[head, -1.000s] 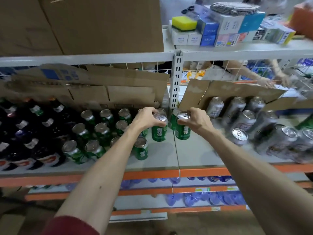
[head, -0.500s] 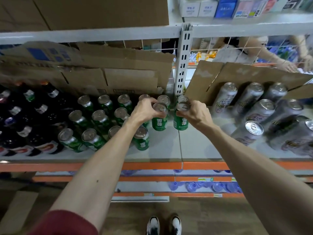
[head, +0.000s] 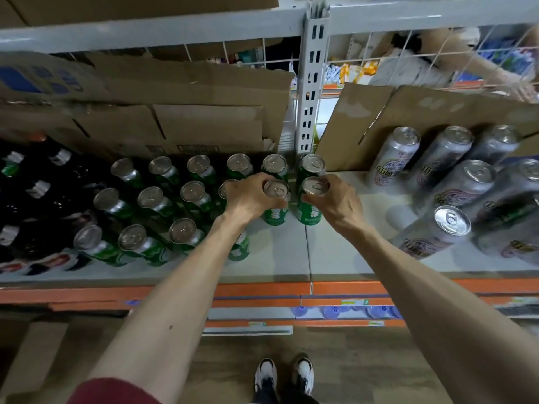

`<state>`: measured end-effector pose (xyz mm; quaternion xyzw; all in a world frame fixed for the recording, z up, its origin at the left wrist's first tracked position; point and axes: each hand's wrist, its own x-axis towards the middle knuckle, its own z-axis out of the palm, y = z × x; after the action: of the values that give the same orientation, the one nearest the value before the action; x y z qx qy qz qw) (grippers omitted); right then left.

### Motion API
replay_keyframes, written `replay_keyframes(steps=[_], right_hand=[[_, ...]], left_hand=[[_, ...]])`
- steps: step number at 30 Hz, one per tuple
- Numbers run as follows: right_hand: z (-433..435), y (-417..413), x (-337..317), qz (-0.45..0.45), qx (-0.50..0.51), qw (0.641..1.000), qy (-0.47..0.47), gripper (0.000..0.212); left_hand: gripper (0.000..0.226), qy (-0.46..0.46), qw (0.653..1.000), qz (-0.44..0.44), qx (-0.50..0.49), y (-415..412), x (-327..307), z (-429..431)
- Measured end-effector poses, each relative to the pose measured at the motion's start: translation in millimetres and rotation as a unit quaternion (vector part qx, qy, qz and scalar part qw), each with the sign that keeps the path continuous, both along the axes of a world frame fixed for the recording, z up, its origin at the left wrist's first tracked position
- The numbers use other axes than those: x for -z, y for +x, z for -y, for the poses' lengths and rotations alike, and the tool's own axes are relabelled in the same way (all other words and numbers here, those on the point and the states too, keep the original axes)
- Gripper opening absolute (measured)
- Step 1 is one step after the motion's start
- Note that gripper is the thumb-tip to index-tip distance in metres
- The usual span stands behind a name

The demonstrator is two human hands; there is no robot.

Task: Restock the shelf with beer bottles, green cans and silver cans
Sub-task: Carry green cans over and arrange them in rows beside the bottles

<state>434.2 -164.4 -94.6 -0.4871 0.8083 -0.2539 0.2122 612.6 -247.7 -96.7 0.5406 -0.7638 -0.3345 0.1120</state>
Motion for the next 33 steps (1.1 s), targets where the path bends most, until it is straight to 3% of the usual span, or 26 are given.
replay_keyframes(steps=[12,24,30,33], right_hand=[[-3,-2,9,0.024,-0.024,0.999,0.005,0.056],[-4,5,12,0.036,-0.022,0.999,0.007,0.055],[-3,1,10,0.040,-0.026,0.999,0.012,0.051],[-3,2,11,0.042,-0.020,0.999,0.011,0.052]], left_hand=[[0.063,-0.001,1.000,0.018,0.018,5,4,7],[0.060,0.026,0.999,0.010,0.030,5,5,8],[0.071,0.044,0.998,0.018,0.040,2,1,8],[0.065,0.045,0.998,0.021,0.042,3,1,7]])
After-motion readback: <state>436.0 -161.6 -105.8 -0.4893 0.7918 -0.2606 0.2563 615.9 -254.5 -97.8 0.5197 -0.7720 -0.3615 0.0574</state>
